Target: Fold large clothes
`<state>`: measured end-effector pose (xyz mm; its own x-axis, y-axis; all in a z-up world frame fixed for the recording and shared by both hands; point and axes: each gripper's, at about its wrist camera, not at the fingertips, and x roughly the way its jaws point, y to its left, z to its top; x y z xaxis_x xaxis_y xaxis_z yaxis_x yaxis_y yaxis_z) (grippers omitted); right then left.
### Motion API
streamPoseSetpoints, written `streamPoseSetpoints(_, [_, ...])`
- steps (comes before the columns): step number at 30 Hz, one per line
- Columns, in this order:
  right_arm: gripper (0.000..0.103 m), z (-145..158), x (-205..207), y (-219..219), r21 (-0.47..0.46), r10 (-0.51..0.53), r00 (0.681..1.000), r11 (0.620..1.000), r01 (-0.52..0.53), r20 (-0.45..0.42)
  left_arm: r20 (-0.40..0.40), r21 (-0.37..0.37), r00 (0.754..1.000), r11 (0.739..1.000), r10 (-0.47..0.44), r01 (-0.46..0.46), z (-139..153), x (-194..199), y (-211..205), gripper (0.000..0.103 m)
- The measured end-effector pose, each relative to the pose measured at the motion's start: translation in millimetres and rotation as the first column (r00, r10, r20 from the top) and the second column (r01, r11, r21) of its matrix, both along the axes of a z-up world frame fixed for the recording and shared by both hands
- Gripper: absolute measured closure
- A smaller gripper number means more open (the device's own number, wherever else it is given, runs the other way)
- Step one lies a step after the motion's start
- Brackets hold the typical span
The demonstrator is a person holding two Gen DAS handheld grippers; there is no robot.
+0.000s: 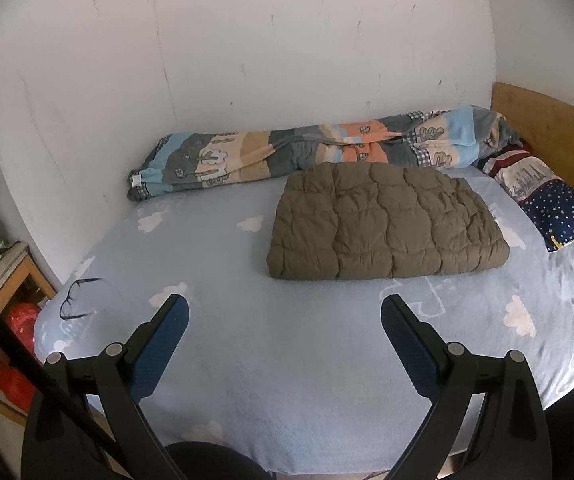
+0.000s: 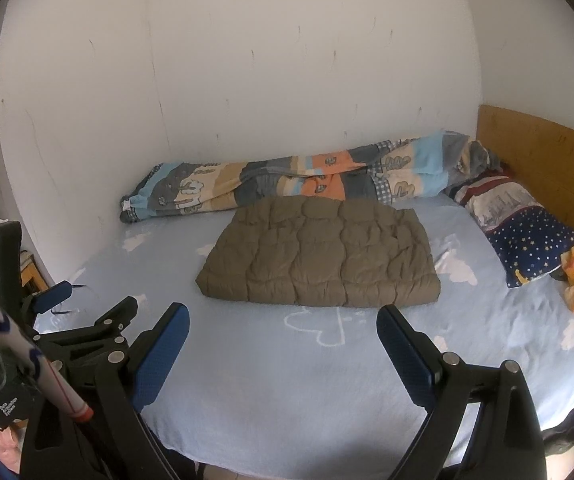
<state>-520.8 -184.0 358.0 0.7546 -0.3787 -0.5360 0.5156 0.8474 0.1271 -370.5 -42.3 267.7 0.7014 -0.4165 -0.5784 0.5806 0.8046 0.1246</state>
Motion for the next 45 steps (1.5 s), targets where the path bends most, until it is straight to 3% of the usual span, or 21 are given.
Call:
streamPoseSetpoints(5, [0.006, -14, 6, -17, 0.031, -0.02, 1.0, 0.999, 0.02, -0.019, -0.032, 0.034, 0.999, 0.999, 0.02, -0.018, -16, 19, -11, 0.006])
streamPoseSetpoints(9, [0.006, -30, 12, -45, 0.072, -0.049, 0.998, 0.996, 0.052, -0.038, -0.147, 0.09, 0.989, 0.996, 0.029, -0.015, -47, 61, -32, 0.006])
streamPoseSetpoints(14, [0.006, -62, 22, -118, 0.178, -0.171, 0.983, 0.967, 0.182, -0.072, -0.327, 0.073, 0.939, 0.994, 0.105, -0.086, -90, 141, -49, 0.006])
streamPoseSetpoints(19, [0.006, -101, 40, -194, 0.295, -0.239, 0.966, 0.92, 0.258, -0.098, -0.508, -0.006, 0.849, 0.985, 0.146, -0.173, -124, 225, -68, 0.006])
streamPoseSetpoints(21, [0.006, -120, 47, -227, 0.354, -0.265, 0.96, 0.892, 0.281, -0.095, -0.582, -0.065, 0.805, 0.979, 0.118, -0.191, -139, 251, -79, 0.006])
streamPoseSetpoints(26, [0.006, -164, 35, -309, 0.51, -0.367, 0.929, 0.792, 0.336, -0.042, -0.661, -0.122, 0.745, 0.968, 0.087, -0.221, -166, 276, -99, 0.007])
streamPoseSetpoints(28, [0.006, -177, 26, -332, 0.561, -0.418, 0.908, 0.743, 0.365, -0.038, -0.676, -0.155, 0.735, 0.962, 0.061, -0.223, -168, 284, -104, 0.007])
streamPoseSetpoints(31, [0.006, -204, 16, -361, 0.682, -0.492, 0.869, 0.621, 0.387, -0.046, -0.687, -0.199, 0.726, 0.953, 0.033, -0.231, -172, 292, -111, 0.007])
streamPoseSetpoints(33, [0.006, -215, 17, -367, 0.719, -0.507, 0.861, 0.582, 0.38, -0.046, -0.709, -0.209, 0.705, 0.948, 0.022, -0.24, -177, 297, -114, 0.007])
streamPoseSetpoints(35, [0.006, -227, 24, -371, 0.745, -0.512, 0.857, 0.551, 0.377, -0.055, -0.73, -0.213, 0.683, 0.945, 0.016, -0.249, -183, 303, -115, 0.007])
streamPoseSetpoints(42, [0.006, -243, 39, -374, 0.793, -0.529, 0.848, 0.503, 0.344, -0.032, -0.807, -0.225, 0.591, 0.913, 0.022, -0.341, -215, 323, -111, 0.007])
streamPoseSetpoints(45, [0.006, -255, 42, -378, 0.812, -0.545, 0.837, 0.471, 0.346, -0.04, -0.814, -0.224, 0.58, 0.913, 0.016, -0.34, -226, 326, -118, 0.007])
